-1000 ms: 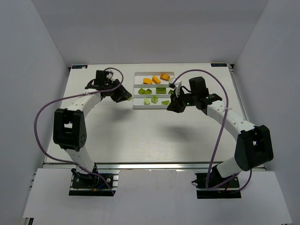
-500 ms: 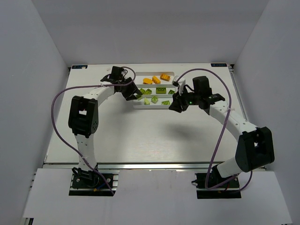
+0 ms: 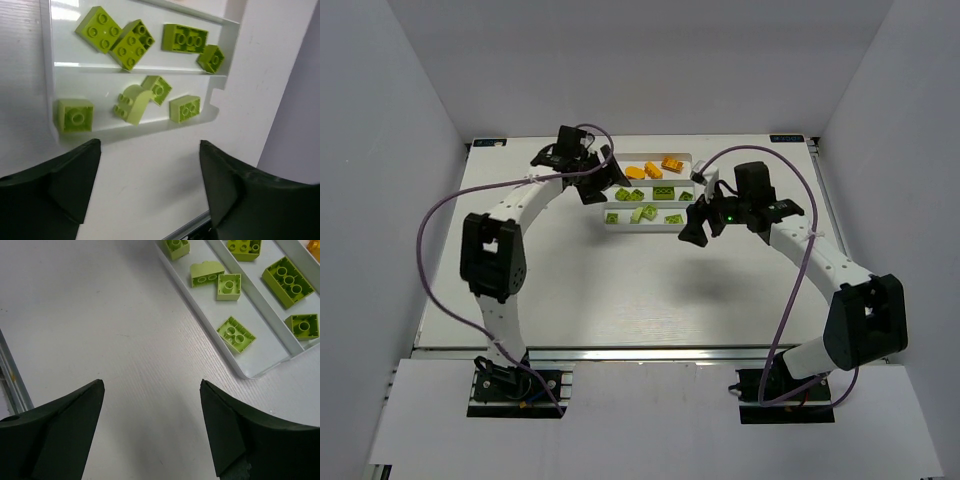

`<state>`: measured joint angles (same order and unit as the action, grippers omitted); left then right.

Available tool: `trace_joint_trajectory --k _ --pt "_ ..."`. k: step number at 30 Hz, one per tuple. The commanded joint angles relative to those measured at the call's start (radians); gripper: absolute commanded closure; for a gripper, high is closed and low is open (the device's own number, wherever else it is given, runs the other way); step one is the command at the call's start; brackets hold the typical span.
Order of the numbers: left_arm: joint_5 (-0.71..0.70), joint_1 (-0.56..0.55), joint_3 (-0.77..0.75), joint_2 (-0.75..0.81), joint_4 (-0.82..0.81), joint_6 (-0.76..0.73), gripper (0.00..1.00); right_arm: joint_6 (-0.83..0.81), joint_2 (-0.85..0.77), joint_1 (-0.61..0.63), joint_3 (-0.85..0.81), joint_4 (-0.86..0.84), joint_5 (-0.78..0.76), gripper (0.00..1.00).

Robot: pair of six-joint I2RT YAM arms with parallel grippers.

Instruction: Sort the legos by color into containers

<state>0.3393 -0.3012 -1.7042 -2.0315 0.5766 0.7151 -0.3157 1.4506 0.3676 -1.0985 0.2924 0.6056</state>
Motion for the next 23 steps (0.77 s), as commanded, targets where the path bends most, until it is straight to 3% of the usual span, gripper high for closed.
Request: trace_joint_trajectory --k 1,3,5,12,23 --pt "-0.042 -0.001 0.050 0.315 -0.020 -0.089 0.08 0.038 -0.052 -0.013 -0.052 0.016 0.028 0.17" --pt "-0.048 -0.001 0.188 0.417 -0.087 -0.106 0.02 0.062 -0.059 -0.016 -0.066 0.030 0.039 0.12" --pt "-0.031 -0.001 0.338 0.566 -0.162 -0.115 0.02 0.075 -0.062 -0.016 -0.084 0.059 0.033 0.11" --pt "-0.046 -0.001 0.607 0.864 -0.234 -0.115 0.02 0.187 -0.065 -0.025 -0.138 0.099 -0.102 0.11" --pt "-0.097 -0.001 0.635 0.993 -0.159 -0.181 0.02 0.294 -0.122 -0.033 -0.086 0.015 -0.220 0.10"
